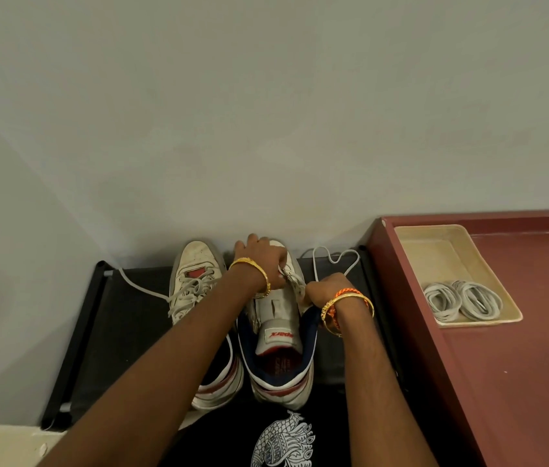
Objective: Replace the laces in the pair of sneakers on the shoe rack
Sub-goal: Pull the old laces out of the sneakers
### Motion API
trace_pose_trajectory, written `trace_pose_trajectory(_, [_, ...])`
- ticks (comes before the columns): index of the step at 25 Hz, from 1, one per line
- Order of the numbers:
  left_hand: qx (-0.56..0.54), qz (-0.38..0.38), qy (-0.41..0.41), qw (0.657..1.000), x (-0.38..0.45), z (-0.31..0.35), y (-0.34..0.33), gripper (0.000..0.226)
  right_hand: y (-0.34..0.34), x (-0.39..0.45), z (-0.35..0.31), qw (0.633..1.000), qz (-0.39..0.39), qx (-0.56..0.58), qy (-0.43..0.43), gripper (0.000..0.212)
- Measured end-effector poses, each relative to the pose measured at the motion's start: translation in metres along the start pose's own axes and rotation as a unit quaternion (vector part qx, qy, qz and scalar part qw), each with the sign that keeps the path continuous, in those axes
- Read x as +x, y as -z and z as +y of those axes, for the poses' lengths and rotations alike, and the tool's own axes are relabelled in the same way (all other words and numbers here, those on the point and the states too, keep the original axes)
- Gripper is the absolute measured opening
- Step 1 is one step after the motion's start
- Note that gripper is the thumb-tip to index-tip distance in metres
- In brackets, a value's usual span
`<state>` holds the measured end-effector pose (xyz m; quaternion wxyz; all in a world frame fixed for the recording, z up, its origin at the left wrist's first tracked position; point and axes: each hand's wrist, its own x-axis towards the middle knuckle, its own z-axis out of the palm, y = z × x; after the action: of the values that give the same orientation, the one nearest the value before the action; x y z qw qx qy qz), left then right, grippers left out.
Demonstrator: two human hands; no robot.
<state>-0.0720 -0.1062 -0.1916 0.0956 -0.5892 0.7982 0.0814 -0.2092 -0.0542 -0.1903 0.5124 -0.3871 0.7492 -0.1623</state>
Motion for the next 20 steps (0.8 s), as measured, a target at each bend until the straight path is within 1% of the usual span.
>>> trace_pose_trajectory(2, [0.051, 0.062, -0.018, 0.997, 0.002, 0.008, -0.002, 0.025, 0.000, 0.000, 0.000, 1.000, 0.002, -0.010, 0.005, 0.033])
trace_pose_trajectory(3, [0.072, 0.081, -0.021, 0.994, 0.002, 0.008, -0.003, 0.025, 0.000, 0.000, 0.000, 1.000, 0.002, -0.013, 0.006, 0.033])
trace_pose_trajectory(5, [0.115, 0.102, -0.026, 0.988, 0.000, 0.008, -0.003, 0.031, 0.001, 0.000, 0.001, 1.000, 0.005, -0.011, 0.008, 0.034])
trace_pose_trajectory(6, [0.112, 0.108, -0.023, 0.988, -0.003, 0.006, -0.002, 0.034, 0.000, 0.000, 0.001, 1.000, 0.008, -0.008, 0.007, 0.034])
trace_pose_trajectory(7, [0.086, 0.115, -0.007, 0.990, -0.007, 0.003, 0.001, 0.034, 0.000, -0.001, 0.001, 1.000, 0.015, -0.007, 0.008, 0.033])
trace_pose_trajectory(9, [-0.020, 0.148, 0.055, 0.987, -0.013, -0.005, 0.010, 0.027, 0.000, -0.004, 0.002, 0.999, 0.035, -0.011, 0.012, 0.030])
trace_pose_trajectory(10, [-0.082, 0.179, 0.093, 0.976, -0.014, -0.012, 0.015, 0.023, 0.000, -0.006, 0.002, 0.999, 0.043, -0.011, 0.013, 0.026])
trace_pose_trajectory(11, [-0.159, 0.214, 0.142, 0.953, -0.014, -0.021, 0.019, 0.019, 0.000, -0.007, 0.003, 0.999, 0.047, -0.011, 0.012, 0.025])
trace_pose_trajectory(12, [-0.274, 0.244, 0.196, 0.909, -0.012, -0.030, 0.021, 0.013, 0.000, -0.007, 0.003, 0.999, 0.048, -0.010, 0.012, 0.026])
trace_pose_trajectory(13, [-0.428, 0.247, 0.239, 0.836, -0.010, -0.038, 0.023, 0.009, 0.000, -0.007, 0.004, 0.999, 0.049, -0.010, 0.012, 0.028])
trace_pose_trajectory(14, [-0.581, 0.233, 0.256, 0.737, -0.010, -0.041, 0.024, 0.014, -0.001, -0.008, 0.003, 0.999, 0.049, -0.006, 0.012, 0.028])
trace_pose_trajectory(15, [-0.693, 0.206, 0.257, 0.641, -0.011, -0.041, 0.020, 0.019, -0.003, -0.008, 0.003, 0.999, 0.047, -0.001, 0.010, 0.026])
trace_pose_trajectory(16, [-0.743, 0.171, 0.257, 0.594, -0.012, -0.040, 0.015, 0.021, -0.004, -0.009, 0.003, 0.999, 0.043, 0.002, 0.008, 0.023])
trace_pose_trajectory(17, [-0.732, 0.139, 0.252, 0.618, -0.011, -0.039, 0.011, 0.019, -0.004, -0.010, 0.002, 0.999, 0.041, -0.001, 0.006, 0.020])
trace_pose_trajectory(18, [-0.673, 0.112, 0.232, 0.693, -0.009, -0.038, 0.006, 0.015, -0.005, -0.011, 0.001, 0.999, 0.040, -0.005, 0.006, 0.017])
trace_pose_trajectory(19, [-0.576, 0.083, 0.194, 0.790, -0.008, -0.037, 0.001, 0.014, -0.005, -0.011, 0.000, 0.999, 0.039, -0.007, 0.005, 0.016])
trace_pose_trajectory(20, [-0.449, 0.045, 0.142, 0.881, -0.007, -0.033, -0.002, 0.022, -0.005, -0.012, -0.001, 0.999, 0.039, -0.008, 0.006, 0.015])
